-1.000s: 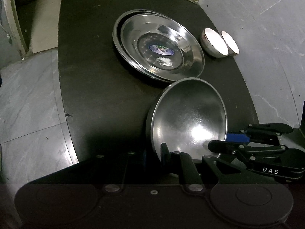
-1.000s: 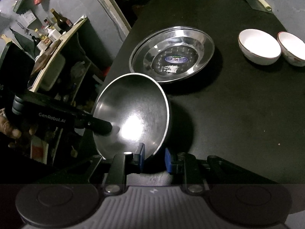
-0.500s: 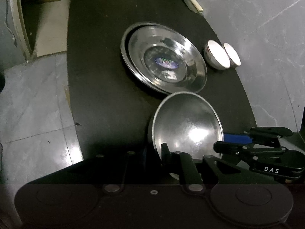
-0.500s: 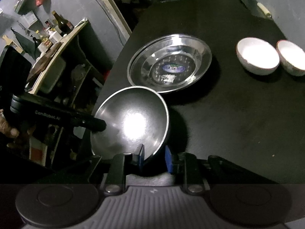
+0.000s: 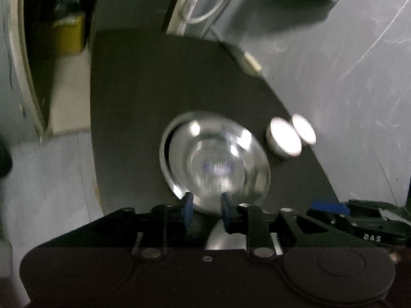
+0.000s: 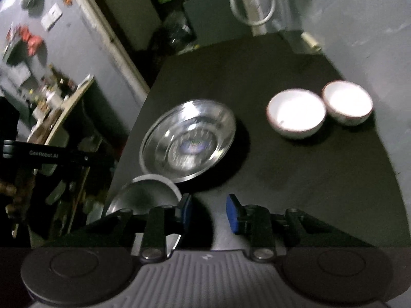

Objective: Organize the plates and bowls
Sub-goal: 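Lower the steel bowl beside the plate stack and open both grippers, then reach both grippers to a red-rimmed white bowl and close on its rim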

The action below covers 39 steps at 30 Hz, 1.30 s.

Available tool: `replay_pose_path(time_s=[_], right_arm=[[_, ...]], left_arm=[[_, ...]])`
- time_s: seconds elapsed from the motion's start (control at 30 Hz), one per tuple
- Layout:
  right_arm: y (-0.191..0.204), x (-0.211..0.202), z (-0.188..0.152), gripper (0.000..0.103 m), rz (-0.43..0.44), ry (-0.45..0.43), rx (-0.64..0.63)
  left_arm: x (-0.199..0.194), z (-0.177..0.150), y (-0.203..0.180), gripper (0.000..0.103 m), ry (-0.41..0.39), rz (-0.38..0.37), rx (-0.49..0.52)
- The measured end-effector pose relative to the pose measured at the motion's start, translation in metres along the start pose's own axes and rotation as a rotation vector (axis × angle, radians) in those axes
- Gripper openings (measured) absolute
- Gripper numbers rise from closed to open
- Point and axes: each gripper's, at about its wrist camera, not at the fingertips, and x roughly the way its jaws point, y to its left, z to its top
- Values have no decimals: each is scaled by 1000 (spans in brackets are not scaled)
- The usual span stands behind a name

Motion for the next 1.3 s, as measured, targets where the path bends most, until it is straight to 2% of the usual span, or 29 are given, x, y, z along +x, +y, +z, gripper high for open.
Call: replay_pose_path(time_s=[0.1,0.17,0.23,0.33,0.37,0.43,0.5,0.6,0.8,1.03,1.2,1.3], right_arm=[[-8,-3,7,37,-14,-53,28],[-13,-4,11,47,-26,-92,52],[-19,-7,15,59,-30,-129,72],[-26,-8,21,75,-45,-169,85],[-29,-8,24,77,-55,-182,88],[-35,-8,29,91,-74,-206,105],[-41,-5,33,97,-93,-220,134],[-51,0,37,103,-112,-229,186],[-73,20,42,103,-190,-226,318],[-96,34,38,103,-287,-208,388],[-106,45,38,103,-324,-208,402],[-107,52,42,97,-340,-206,373]], left_arm=[[2,21,-7,35,-60,3,39],[3,34,-14,46,-105,2,64],[4,46,-22,62,-156,6,90],[10,62,-33,80,-191,-11,113],[12,68,-37,83,-201,-22,118],[18,81,-45,96,-221,-53,131],[25,93,-54,102,-246,-78,148],[39,111,-65,102,-257,-79,172],[84,131,-80,102,-142,-44,191],[135,128,-99,102,-31,-56,303],[172,120,-112,102,46,-7,379],[187,118,-120,102,90,55,403]])
